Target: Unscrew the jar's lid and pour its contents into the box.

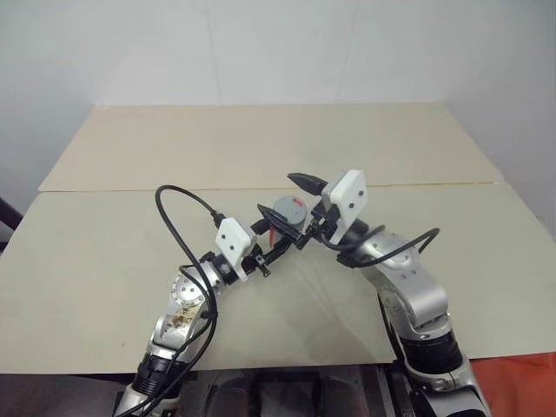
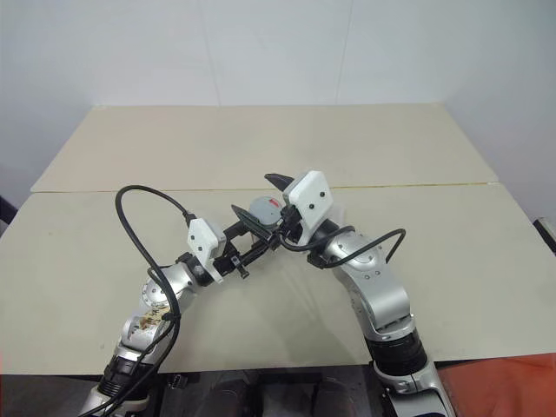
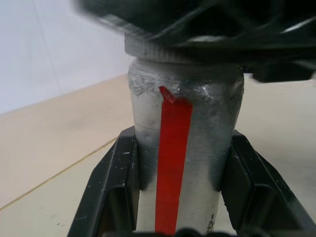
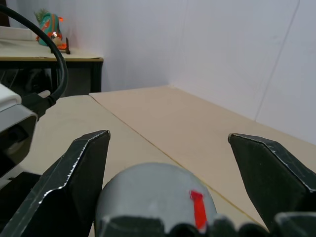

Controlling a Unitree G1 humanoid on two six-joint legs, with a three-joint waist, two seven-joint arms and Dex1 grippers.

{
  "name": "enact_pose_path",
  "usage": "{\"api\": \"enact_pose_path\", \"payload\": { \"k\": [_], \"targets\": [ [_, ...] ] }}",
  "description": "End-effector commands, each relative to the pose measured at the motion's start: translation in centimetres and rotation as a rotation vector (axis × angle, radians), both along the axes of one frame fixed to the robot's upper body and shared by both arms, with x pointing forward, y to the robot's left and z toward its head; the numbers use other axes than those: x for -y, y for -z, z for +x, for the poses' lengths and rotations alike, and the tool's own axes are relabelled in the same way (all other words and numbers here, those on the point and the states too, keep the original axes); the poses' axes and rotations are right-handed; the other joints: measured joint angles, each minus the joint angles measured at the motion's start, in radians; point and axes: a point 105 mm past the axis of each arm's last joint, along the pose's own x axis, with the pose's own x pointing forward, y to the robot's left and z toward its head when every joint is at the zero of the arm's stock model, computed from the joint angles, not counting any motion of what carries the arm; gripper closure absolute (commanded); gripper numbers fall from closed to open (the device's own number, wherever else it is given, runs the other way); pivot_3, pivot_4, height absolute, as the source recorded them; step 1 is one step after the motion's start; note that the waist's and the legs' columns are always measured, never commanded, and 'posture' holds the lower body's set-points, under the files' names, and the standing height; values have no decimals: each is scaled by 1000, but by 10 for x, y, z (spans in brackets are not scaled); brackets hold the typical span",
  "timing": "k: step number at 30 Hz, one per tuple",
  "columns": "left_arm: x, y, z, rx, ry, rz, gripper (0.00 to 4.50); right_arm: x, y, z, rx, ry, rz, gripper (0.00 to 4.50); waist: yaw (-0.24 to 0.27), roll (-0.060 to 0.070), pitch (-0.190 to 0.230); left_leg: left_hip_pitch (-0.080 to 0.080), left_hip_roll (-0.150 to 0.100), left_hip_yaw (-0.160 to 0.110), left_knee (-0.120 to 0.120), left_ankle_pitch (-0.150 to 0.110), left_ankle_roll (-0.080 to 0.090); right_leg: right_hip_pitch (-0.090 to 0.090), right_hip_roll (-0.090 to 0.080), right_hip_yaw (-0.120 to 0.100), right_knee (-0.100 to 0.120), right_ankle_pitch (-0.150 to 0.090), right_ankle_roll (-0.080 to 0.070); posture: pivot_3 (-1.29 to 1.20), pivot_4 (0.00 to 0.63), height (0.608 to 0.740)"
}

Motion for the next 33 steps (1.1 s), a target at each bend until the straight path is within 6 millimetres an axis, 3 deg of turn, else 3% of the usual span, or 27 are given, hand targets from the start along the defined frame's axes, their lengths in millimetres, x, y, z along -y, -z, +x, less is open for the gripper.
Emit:
{"api": "enact_pose_path", "payload": {
  "k": [1, 21, 33],
  "targets": [
    [2, -14, -5, 53, 18, -20, 2637, 2, -12, -2, 58, 7, 21, 38, 0, 0, 0, 0, 0, 0, 0, 0, 0, 0, 0, 0, 0, 0, 0, 0, 150, 740],
    [-11, -12, 2, 44, -18, -10, 2637, 49, -1, -18, 36, 71, -13, 38, 3, 0, 0, 0, 0, 0, 0, 0, 0, 0, 0, 0, -2, 0, 0, 0, 150, 740],
    [-10, -10, 2, 39, -12, -6, 2637, 73, -2, -16, 42, 120, -54, 38, 7, 0, 0, 0, 0, 0, 0, 0, 0, 0, 0, 1, -3, 0, 0, 0, 150, 740]
  ]
}}
